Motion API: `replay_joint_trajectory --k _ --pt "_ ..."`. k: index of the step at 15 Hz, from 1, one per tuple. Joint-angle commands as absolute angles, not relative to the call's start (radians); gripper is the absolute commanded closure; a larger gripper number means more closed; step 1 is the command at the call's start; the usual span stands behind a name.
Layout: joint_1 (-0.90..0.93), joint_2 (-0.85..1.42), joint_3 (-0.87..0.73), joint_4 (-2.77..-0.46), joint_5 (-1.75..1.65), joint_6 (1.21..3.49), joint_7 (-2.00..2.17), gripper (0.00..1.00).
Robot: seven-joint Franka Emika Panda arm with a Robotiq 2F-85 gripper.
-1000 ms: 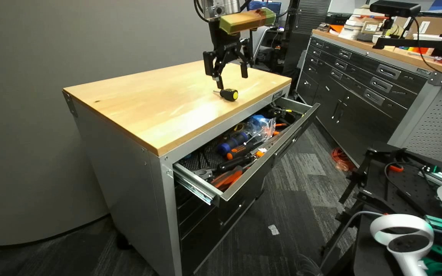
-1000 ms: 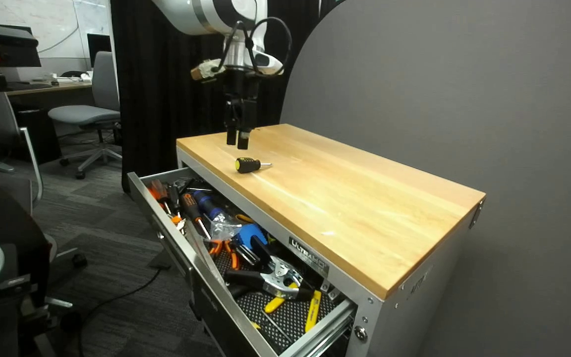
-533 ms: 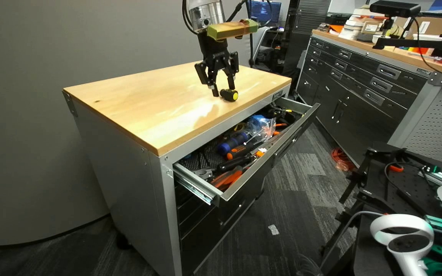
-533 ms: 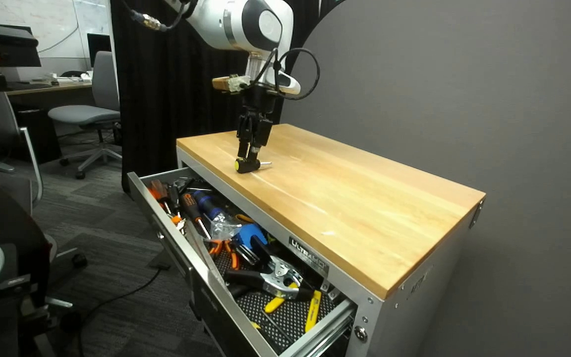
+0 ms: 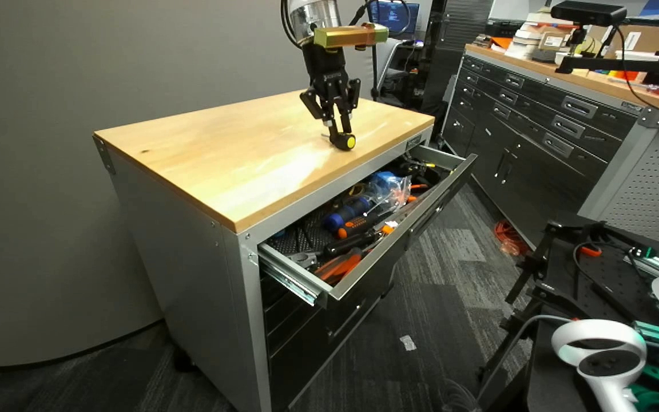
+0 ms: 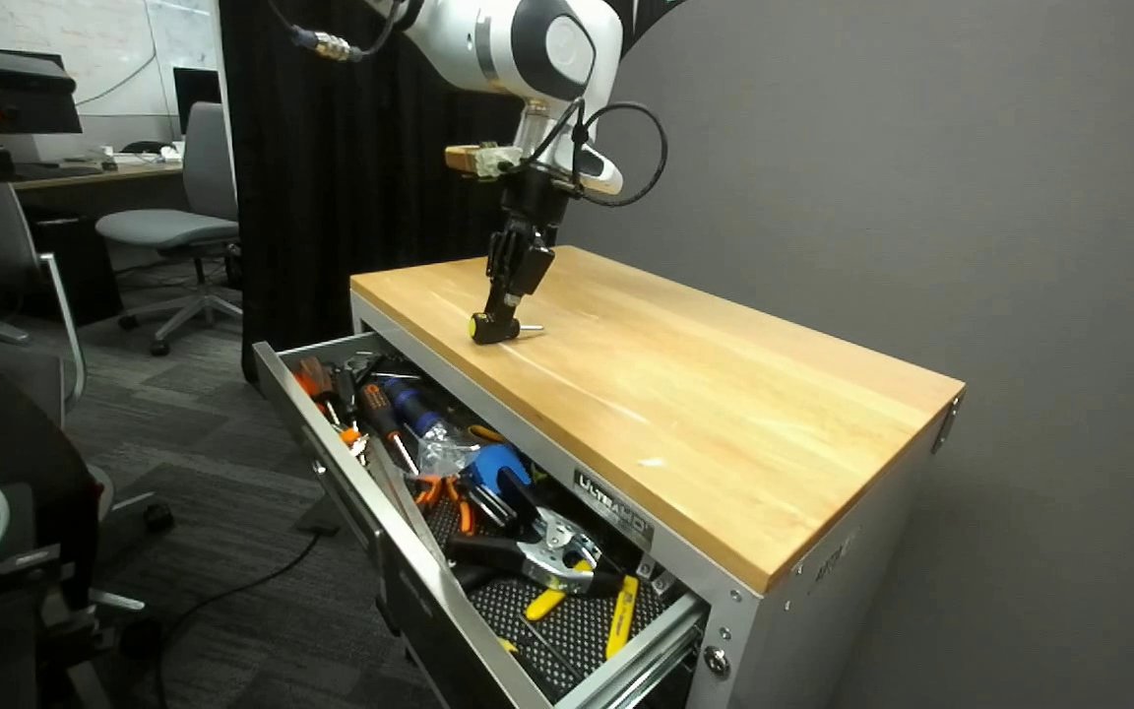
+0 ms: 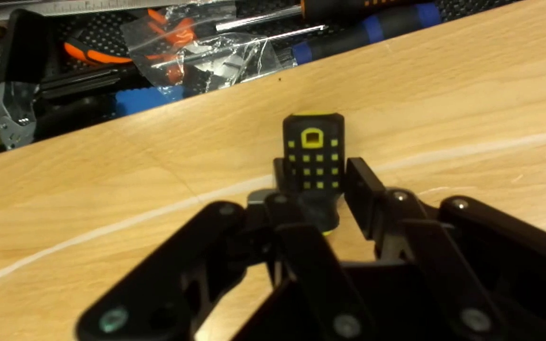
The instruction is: Put the screwdriver in the drawer then close the drawer
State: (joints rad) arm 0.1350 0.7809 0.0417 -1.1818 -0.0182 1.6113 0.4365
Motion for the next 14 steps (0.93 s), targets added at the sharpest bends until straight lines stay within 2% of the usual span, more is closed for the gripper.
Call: replay_joint_trajectory --k 1,4,5,6,7,11,12,14 --pt "0.131 0.802 0.021 -1.176 0.021 1.597 0.428 0.36" --pt "0.142 0.838 0.024 -1.173 0.034 1.601 0.446 0.12" --pt "0.145 0.848 0.026 -1.175 0.041 1.606 0.452 0.56" --pt "0.148 0.858 0.028 -1.172 0.051 1.609 0.459 0.51" --pt "0.150 0.859 0.031 -1.174 0.055 1.606 0.461 0.52" --pt "0.166 0.824 0.033 -1.215 0.070 1.610 0.477 0.83" --pt "0.173 0.810 0.027 -1.235 0.063 1.617 0.494 0.86" --pt "0.197 0.780 0.009 -1.278 0.039 1.632 0.546 0.84"
